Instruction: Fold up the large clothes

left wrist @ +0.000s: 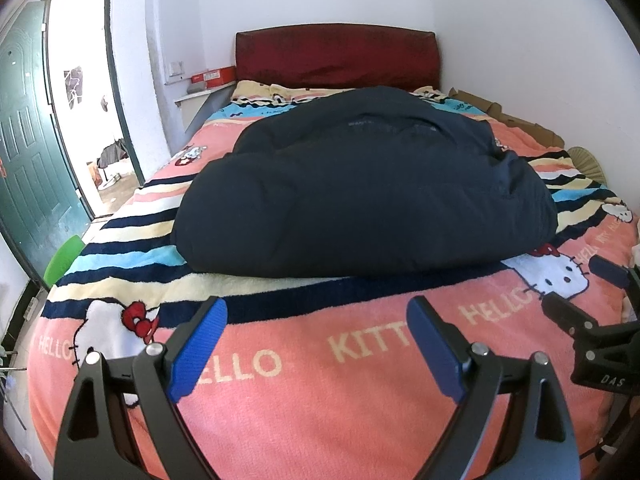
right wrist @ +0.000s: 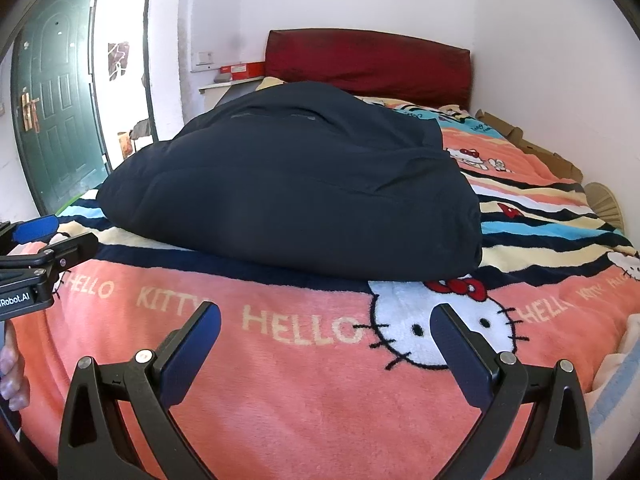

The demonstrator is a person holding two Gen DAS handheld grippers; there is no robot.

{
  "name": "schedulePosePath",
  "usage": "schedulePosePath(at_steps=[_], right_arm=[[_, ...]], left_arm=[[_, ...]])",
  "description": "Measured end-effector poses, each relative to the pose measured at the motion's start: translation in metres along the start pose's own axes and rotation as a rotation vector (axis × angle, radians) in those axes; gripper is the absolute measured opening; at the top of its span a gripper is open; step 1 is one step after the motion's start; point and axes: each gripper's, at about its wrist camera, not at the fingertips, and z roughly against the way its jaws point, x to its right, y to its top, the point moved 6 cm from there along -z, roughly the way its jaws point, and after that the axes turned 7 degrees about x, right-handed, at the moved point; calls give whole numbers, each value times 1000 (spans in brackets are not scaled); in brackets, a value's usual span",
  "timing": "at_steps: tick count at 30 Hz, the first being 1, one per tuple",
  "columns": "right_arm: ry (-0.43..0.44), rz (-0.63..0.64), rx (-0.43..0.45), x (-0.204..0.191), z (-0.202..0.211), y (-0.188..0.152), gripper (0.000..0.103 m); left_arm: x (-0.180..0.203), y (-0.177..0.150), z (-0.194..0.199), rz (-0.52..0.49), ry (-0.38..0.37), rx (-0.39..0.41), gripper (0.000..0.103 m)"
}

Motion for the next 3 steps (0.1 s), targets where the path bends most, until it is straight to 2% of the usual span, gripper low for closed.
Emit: schedulePosePath(at_steps=[3], right_arm=[[-3,-2,0,0,1,0,102]], left_arm=[[-1,0,0,-1,0,0,92]])
